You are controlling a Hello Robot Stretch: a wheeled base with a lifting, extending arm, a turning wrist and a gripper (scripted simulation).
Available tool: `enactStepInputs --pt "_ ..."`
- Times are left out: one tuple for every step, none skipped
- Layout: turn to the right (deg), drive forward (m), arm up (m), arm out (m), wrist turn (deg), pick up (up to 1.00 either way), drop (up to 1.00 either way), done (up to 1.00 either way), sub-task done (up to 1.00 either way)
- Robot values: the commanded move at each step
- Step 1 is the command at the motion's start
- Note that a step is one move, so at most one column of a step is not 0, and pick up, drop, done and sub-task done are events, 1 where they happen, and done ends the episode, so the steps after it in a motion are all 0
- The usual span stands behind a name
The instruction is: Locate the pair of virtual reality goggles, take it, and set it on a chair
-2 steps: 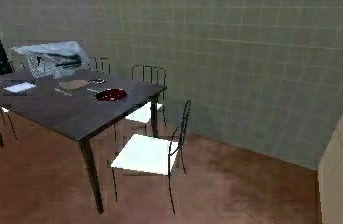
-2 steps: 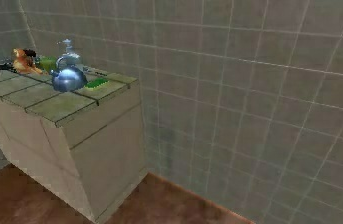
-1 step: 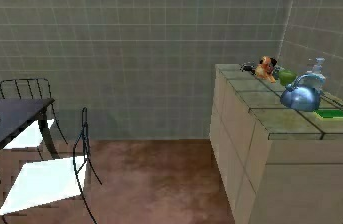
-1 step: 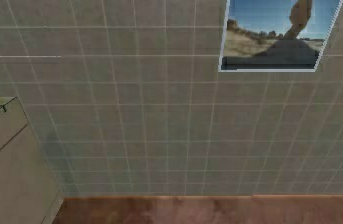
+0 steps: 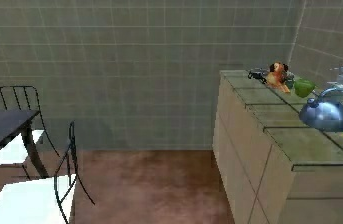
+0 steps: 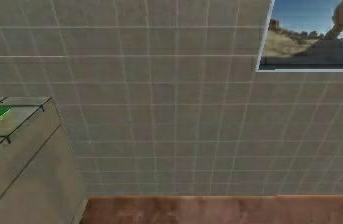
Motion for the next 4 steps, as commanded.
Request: enactStepInputs --pt "0.0 1.0 0.0 0.0 0.0 0.0 0.0 0.0 0.0" --pt "-33.0 0.0 0.0 0.0 0.0 0.0 0.0 0.0 0.0" --pt "0.0 0.0 0.5 0.0 0.0 0.0 0.0 0.0 0.0" --pt "0.0 0.0 0.38 0.0 0.0 0.0 0.0 0.0 0.0"
